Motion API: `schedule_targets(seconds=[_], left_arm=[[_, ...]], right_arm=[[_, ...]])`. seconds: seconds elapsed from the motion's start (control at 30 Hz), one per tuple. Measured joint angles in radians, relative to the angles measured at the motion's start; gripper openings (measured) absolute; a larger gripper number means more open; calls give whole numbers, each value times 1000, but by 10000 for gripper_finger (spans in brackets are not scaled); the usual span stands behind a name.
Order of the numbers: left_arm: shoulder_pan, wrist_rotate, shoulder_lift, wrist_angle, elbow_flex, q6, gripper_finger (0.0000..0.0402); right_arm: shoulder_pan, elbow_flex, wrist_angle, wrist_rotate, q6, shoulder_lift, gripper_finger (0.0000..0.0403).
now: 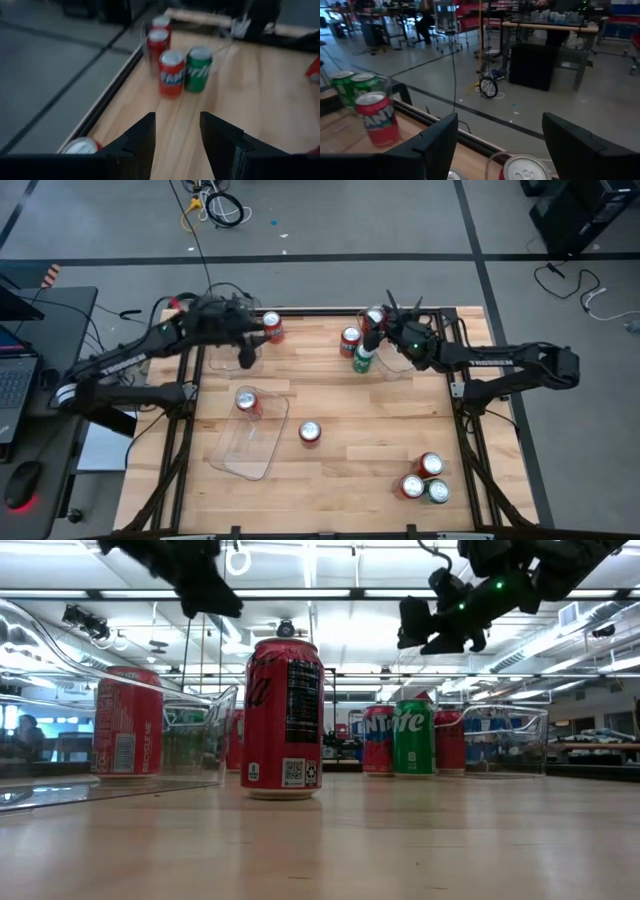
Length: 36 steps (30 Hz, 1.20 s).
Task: Sort soda cans
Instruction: Put the top left red soda can into the bottom transparent bin
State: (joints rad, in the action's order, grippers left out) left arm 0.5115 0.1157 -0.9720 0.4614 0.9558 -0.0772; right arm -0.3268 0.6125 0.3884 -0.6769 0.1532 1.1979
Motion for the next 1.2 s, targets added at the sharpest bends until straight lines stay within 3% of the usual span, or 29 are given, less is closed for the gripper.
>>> schedule_targets(seconds=[0.27, 0.43, 0.63, 0.93, 1.2], left_arm=[[71, -27, -301, 312, 309, -101, 159], [83, -40, -445, 502, 441, -157, 159], [84, -50, -555, 563, 496, -156, 159], [84, -237, -581, 554, 499, -179, 161], [81, -247, -581, 558, 499, -174, 231]], right_arm=[[32, 0, -3, 0, -24, -1, 274], [44, 0, -7, 2, -26, -1, 274], [50, 1, -11, 13, -24, -1, 274], [60, 1, -28, 16, -25, -1, 274], [60, 1, -27, 33, -22, -1, 274]])
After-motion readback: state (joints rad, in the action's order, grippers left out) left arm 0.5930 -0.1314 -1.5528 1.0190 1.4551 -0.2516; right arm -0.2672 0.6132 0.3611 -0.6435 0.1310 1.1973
